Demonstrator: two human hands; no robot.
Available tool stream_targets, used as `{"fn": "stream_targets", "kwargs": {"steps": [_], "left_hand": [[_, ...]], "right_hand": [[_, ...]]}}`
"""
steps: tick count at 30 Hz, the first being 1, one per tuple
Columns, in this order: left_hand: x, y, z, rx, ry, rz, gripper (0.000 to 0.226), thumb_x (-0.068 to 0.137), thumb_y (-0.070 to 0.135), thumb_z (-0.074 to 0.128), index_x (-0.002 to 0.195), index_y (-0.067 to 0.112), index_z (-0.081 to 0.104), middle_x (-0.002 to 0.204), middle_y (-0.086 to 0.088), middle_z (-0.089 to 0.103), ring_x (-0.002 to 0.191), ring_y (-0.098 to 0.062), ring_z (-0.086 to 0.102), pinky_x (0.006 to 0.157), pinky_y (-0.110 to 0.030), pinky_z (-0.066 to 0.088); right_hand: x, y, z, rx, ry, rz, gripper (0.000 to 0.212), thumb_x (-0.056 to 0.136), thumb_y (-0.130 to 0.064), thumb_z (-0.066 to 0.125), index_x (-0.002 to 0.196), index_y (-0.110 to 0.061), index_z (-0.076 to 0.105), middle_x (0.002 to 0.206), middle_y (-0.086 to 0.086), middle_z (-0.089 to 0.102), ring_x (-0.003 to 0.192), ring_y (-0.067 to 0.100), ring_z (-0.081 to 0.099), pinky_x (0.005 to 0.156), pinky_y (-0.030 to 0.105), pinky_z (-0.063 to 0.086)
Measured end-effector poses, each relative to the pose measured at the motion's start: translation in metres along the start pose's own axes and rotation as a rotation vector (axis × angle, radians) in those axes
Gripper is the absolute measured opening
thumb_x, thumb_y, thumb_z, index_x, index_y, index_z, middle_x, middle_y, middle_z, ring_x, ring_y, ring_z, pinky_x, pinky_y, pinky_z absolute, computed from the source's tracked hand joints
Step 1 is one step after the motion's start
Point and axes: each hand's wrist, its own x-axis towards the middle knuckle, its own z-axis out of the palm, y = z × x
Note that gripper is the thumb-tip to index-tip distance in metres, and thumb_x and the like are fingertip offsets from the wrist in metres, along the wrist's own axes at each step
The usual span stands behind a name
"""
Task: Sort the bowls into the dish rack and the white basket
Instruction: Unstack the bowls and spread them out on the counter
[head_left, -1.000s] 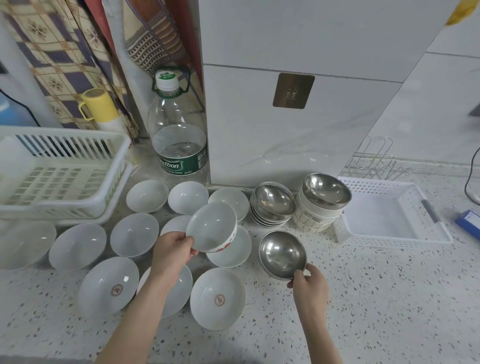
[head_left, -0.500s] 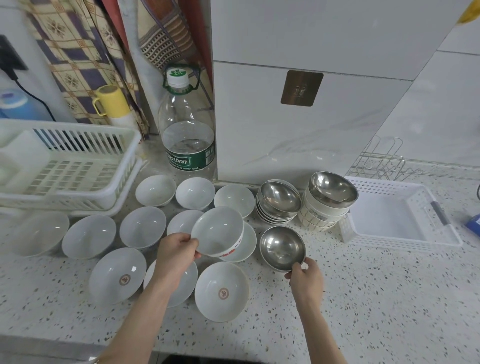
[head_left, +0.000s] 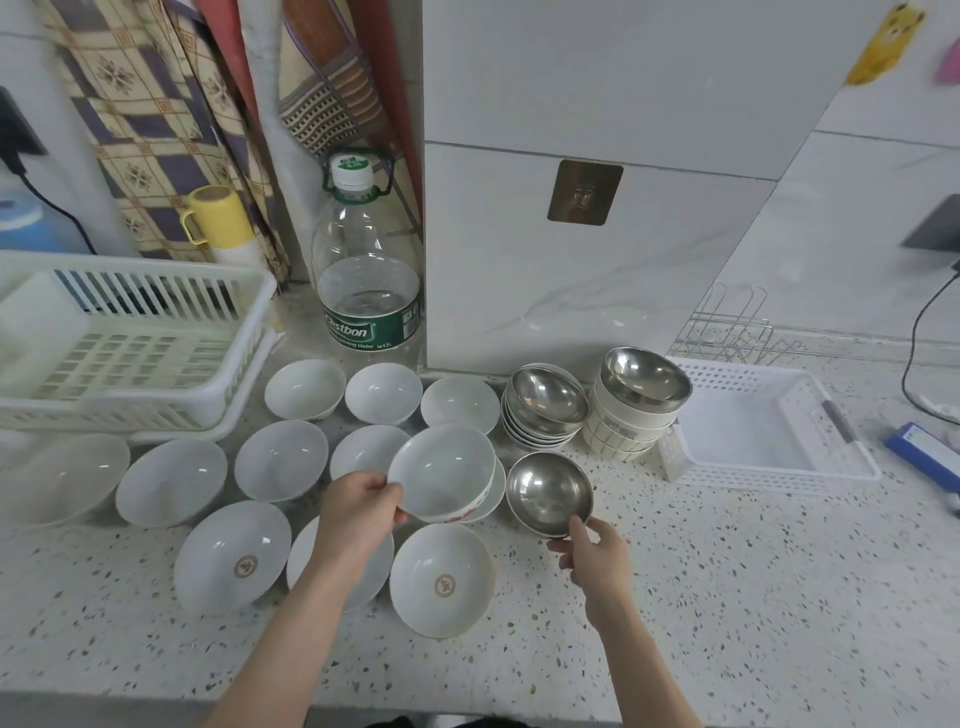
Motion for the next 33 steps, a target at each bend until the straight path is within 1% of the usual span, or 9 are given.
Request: {"fn": "stream_targets", "kwargs": {"steps": [5,7,10,14,19,22,25,29,33], "left_hand": [[-0.01,-0.004,-0.006,-0.019,-0.022,0.007,0.022,0.081,0.003,0.056,0.062,-0.006,0.059,0.046,-0.004,0.06,0.041,-0.011,0.045,0.053,-0.027,0.034],[-0.017,-0.004,-0.009,-0.009,-0.03,0.026,0.025,0.081,0.003,0.056,0.055,0.0,0.058,0.045,-0.004,0.059,0.04,-0.01,0.043,0.05,-0.025,0.033],[-0.034,-0.004,-0.013,0.071,-0.04,0.069,0.02,0.082,0.004,0.055,0.066,-0.006,0.058,0.052,-0.011,0.063,0.037,-0.004,0.049,0.045,-0.024,0.036],[-0.059,-0.01,-0.014,0.145,-0.134,0.104,0.016,0.085,0.007,0.053,0.077,-0.004,0.061,0.057,-0.01,0.066,0.045,0.0,0.059,0.043,-0.017,0.039],[-0.085,-0.026,-0.002,0.215,-0.252,0.155,0.015,0.086,0.006,0.053,0.071,0.002,0.052,0.061,-0.012,0.056,0.055,-0.017,0.063,0.053,-0.031,0.049],[-0.098,-0.036,0.004,0.251,-0.292,0.169,0.021,0.086,0.009,0.053,0.067,0.013,0.046,0.057,-0.003,0.054,0.048,-0.008,0.062,0.045,-0.021,0.04],[-0.111,-0.044,0.011,0.244,-0.305,0.163,0.021,0.087,0.012,0.055,0.067,0.014,0.048,0.051,0.005,0.054,0.056,-0.015,0.067,0.047,-0.017,0.04],[-0.121,-0.045,0.023,0.216,-0.305,0.173,0.015,0.091,0.02,0.058,0.076,0.02,0.056,0.055,0.005,0.064,0.051,0.0,0.061,0.045,-0.01,0.039],[-0.12,-0.04,0.038,0.272,-0.359,0.16,0.017,0.093,0.041,0.059,0.091,0.024,0.058,0.076,0.006,0.069,0.064,0.003,0.065,0.05,-0.011,0.038]], "right_hand": [[-0.017,0.004,-0.002,0.043,0.005,0.048,0.05,0.099,-0.026,0.05,0.145,-0.01,0.037,0.075,0.009,0.075,0.051,0.014,0.05,0.048,0.025,0.039],[-0.028,0.007,-0.003,0.045,0.058,0.021,0.046,0.098,-0.027,0.051,0.141,-0.013,0.041,0.076,0.007,0.074,0.057,0.015,0.049,0.055,0.028,0.041],[-0.053,0.01,-0.006,0.041,0.084,-0.036,0.035,0.098,-0.029,0.051,0.131,-0.018,0.051,0.077,0.006,0.073,0.062,0.016,0.048,0.062,0.032,0.042],[-0.092,0.009,-0.01,0.047,-0.005,-0.095,0.019,0.097,-0.03,0.054,0.108,-0.02,0.065,0.068,0.008,0.072,0.045,0.011,0.038,0.045,0.022,0.037],[-0.13,0.018,-0.014,0.023,-0.117,-0.131,0.021,0.098,-0.033,0.05,0.1,-0.023,0.068,0.066,0.013,0.071,0.042,0.011,0.034,0.039,0.019,0.032],[-0.144,0.029,-0.017,-0.089,-0.145,-0.139,0.016,0.097,-0.035,0.053,0.103,-0.026,0.065,0.067,0.008,0.073,0.044,0.009,0.044,0.045,0.019,0.037],[-0.152,0.04,-0.022,-0.159,-0.14,-0.123,0.02,0.091,-0.023,0.058,0.111,-0.026,0.061,0.071,0.001,0.075,0.061,0.008,0.064,0.053,0.023,0.043],[-0.148,0.047,-0.031,-0.208,-0.106,-0.097,0.03,0.086,-0.01,0.052,0.114,-0.021,0.059,0.075,0.003,0.074,0.058,0.002,0.066,0.057,0.027,0.044],[-0.132,0.048,-0.04,-0.191,-0.101,-0.104,0.026,0.088,-0.008,0.05,0.108,-0.019,0.061,0.071,0.005,0.073,0.051,0.001,0.06,0.048,0.02,0.042]]}}
